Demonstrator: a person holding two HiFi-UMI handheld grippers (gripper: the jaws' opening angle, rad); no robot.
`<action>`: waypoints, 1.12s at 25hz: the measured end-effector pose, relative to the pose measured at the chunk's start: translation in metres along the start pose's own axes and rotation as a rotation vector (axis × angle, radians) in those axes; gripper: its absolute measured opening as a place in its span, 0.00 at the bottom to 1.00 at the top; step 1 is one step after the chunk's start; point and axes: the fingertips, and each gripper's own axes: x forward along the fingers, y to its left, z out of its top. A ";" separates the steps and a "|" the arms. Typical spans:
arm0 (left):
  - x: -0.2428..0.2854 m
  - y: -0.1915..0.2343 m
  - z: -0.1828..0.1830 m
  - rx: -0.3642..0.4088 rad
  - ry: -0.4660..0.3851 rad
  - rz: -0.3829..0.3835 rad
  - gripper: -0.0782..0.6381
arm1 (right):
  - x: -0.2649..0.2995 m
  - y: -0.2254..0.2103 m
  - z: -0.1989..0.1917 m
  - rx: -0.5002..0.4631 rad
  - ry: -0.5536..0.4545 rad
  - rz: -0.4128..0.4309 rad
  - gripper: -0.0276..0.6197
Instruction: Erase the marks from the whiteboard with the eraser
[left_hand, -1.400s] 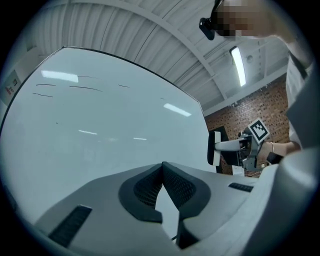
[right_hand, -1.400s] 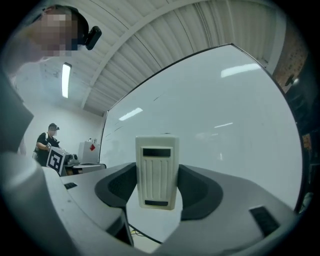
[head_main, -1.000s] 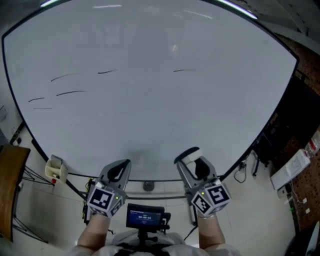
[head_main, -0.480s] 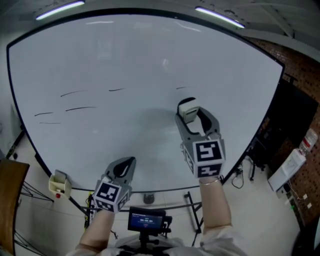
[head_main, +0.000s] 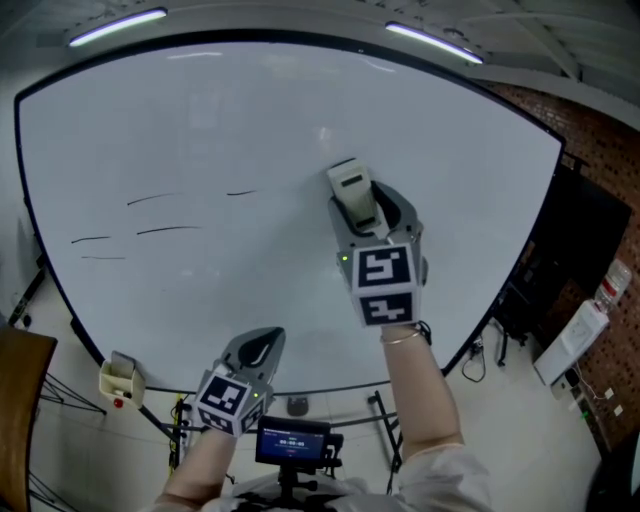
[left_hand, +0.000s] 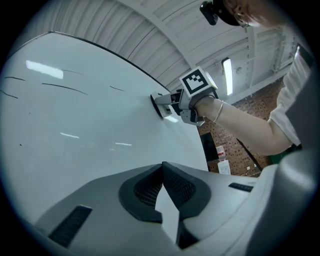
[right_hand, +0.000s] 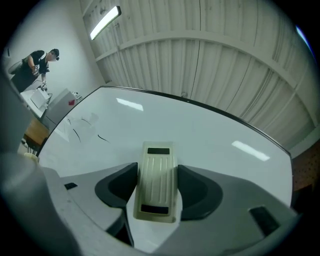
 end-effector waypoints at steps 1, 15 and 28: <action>-0.001 0.000 0.000 -0.004 -0.005 -0.002 0.12 | -0.001 0.000 0.000 -0.005 -0.019 -0.010 0.44; 0.016 0.009 0.004 0.047 -0.013 0.019 0.12 | -0.005 -0.022 -0.012 0.080 -0.067 0.005 0.45; 0.019 0.002 -0.002 0.042 -0.001 0.011 0.12 | -0.026 -0.102 -0.049 0.168 -0.011 -0.159 0.44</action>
